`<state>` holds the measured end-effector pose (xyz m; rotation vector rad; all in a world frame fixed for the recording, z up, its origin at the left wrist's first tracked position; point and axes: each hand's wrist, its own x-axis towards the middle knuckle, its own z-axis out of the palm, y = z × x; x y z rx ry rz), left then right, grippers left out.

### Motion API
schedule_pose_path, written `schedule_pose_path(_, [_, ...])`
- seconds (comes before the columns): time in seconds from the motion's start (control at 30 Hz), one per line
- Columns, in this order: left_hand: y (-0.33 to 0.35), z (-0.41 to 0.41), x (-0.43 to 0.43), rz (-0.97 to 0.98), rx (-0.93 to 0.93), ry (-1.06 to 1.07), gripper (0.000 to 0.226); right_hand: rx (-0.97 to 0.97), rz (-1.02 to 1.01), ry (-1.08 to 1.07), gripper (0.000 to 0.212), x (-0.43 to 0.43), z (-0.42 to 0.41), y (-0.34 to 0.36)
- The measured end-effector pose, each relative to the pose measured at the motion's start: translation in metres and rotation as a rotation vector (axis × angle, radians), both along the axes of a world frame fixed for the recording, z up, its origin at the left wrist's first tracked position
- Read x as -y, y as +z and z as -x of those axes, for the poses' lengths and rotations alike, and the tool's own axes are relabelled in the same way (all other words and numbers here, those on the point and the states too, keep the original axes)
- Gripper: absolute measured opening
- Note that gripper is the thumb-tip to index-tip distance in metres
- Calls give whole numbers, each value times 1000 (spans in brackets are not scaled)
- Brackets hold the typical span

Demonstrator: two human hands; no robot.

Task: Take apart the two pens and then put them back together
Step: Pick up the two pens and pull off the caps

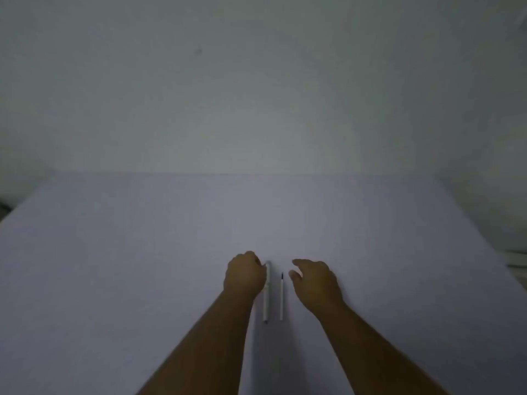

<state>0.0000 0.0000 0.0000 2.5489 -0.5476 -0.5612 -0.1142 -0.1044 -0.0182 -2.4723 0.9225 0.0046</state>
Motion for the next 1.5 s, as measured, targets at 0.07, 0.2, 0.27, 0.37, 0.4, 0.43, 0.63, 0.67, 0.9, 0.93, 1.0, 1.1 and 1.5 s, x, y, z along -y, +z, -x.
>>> schedule_pose_path(0.07, [-15, 5, -1, -2, -103, 53, 25, -1, 0, -35, 41, 0, 0, -11])
schedule_pose_path(0.2, [-45, 18, -2, 5, -193, 93, 29, -34, 11, -57, 30, -3, 6, -31])
schedule_pose_path(0.27, [-51, 20, 0, 24, -172, 103, 25, -27, 13, -82, 27, -3, 7, -37])
schedule_pose_path(0.37, [-55, 18, 0, 52, -164, 132, 21, -29, 2, -88, 25, -4, 5, -43])
schedule_pose_path(0.4, [-53, 18, -1, 71, -168, 147, 21, -9, -18, -94, 24, -5, 3, -43])
schedule_pose_path(0.43, [-52, 18, -2, 101, -176, 163, 22, 28, -44, -103, 23, -5, 2, -43])
schedule_pose_path(0.63, [-43, 24, -3, 262, -184, 68, 12, 249, -521, -359, 28, -9, -23, -21])
schedule_pose_path(0.67, [-42, 26, -2, 269, -184, 36, 11, 259, -570, -397, 28, -8, -27, -18])
schedule_pose_path(0.9, [-31, 23, 6, 214, -174, -82, 15, 339, -705, -604, 24, -7, -32, -20])
schedule_pose_path(0.93, [-29, 22, 7, 178, -174, -116, 13, 349, -711, -643, 26, -7, -32, -22])
schedule_pose_path(1.0, [-29, 21, 6, 89, -172, -186, 10, 376, -689, -736, 33, -1, -32, -26])
schedule_pose_path(1.1, [-37, 23, -3, 56, -195, -136, 17, 366, -592, -714, 34, 22, -24, -28])
schedule_pose_path(1.5, [-40, 21, -5, 191, -200, 45, 17, -42, -200, -257, 35, 12, -9, -46])
